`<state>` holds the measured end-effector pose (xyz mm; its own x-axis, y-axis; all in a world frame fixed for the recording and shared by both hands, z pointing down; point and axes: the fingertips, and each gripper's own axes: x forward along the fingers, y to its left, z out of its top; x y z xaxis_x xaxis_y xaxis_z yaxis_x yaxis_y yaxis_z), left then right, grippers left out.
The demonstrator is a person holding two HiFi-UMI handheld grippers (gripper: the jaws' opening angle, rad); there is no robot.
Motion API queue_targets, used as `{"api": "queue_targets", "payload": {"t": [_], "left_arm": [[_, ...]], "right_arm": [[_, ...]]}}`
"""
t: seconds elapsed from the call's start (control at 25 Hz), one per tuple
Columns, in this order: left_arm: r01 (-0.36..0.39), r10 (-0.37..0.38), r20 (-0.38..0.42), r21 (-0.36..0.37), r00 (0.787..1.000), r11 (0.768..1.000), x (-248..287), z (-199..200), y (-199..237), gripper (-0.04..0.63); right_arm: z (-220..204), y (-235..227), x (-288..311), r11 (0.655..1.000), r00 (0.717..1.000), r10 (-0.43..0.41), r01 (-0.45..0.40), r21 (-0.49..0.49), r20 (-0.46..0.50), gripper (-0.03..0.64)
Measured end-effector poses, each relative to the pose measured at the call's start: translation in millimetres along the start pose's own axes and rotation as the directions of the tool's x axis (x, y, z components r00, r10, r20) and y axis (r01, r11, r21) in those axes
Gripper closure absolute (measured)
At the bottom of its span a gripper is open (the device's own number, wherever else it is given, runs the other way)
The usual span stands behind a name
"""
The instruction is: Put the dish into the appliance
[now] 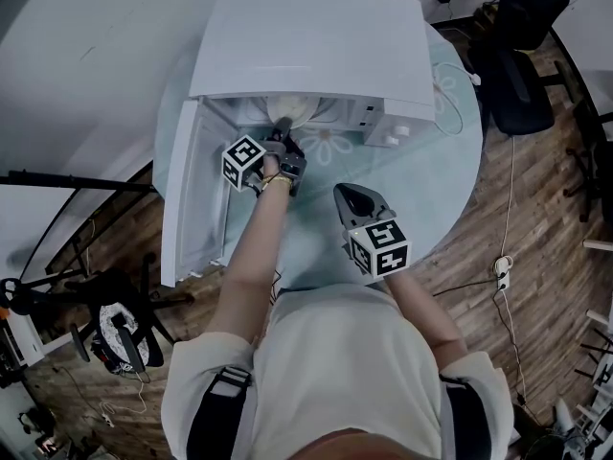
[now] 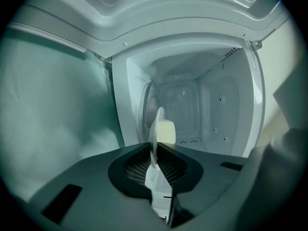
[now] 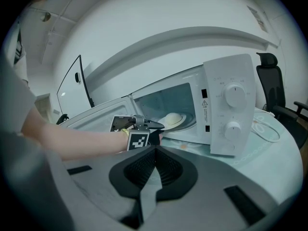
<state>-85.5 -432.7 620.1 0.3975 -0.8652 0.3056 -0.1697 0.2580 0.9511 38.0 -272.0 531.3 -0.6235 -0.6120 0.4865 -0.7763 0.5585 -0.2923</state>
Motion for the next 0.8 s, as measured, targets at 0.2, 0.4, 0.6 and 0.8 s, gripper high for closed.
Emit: {"api": "queue_targets", "payload": {"t": [0.2,0.4,0.6,0.8], "left_arm": [[-0.021,0.021,-0.003,0.023,1.0,1.0,2,0,-2,0.552],[-0.005,0.005,0.0,0.047,1.0,0.999,1,1,-7,0.55],[-0.002,0.002,-0.004,0.06,1.0,0.998,-3,1,-9,0.458],[-0.001,0.002,-0.011,0.043,1.0,0.999,-13,-2,-6,0.452]], "right_arm": [[1,1,2,1.0,1.0,0.007,-0.007,0.002,0.001,0.612],[2,5,1,1.0,1.0,0.013,-0.013,-0.001,0.007,0.612],[3,6,-2,1.0,1.0,0.012,-0.012,-0.003,0.011,0.612],[4,11,-4,1.0,1.0,0.016,-0.015,-0.008,0.019,0.612]]}}
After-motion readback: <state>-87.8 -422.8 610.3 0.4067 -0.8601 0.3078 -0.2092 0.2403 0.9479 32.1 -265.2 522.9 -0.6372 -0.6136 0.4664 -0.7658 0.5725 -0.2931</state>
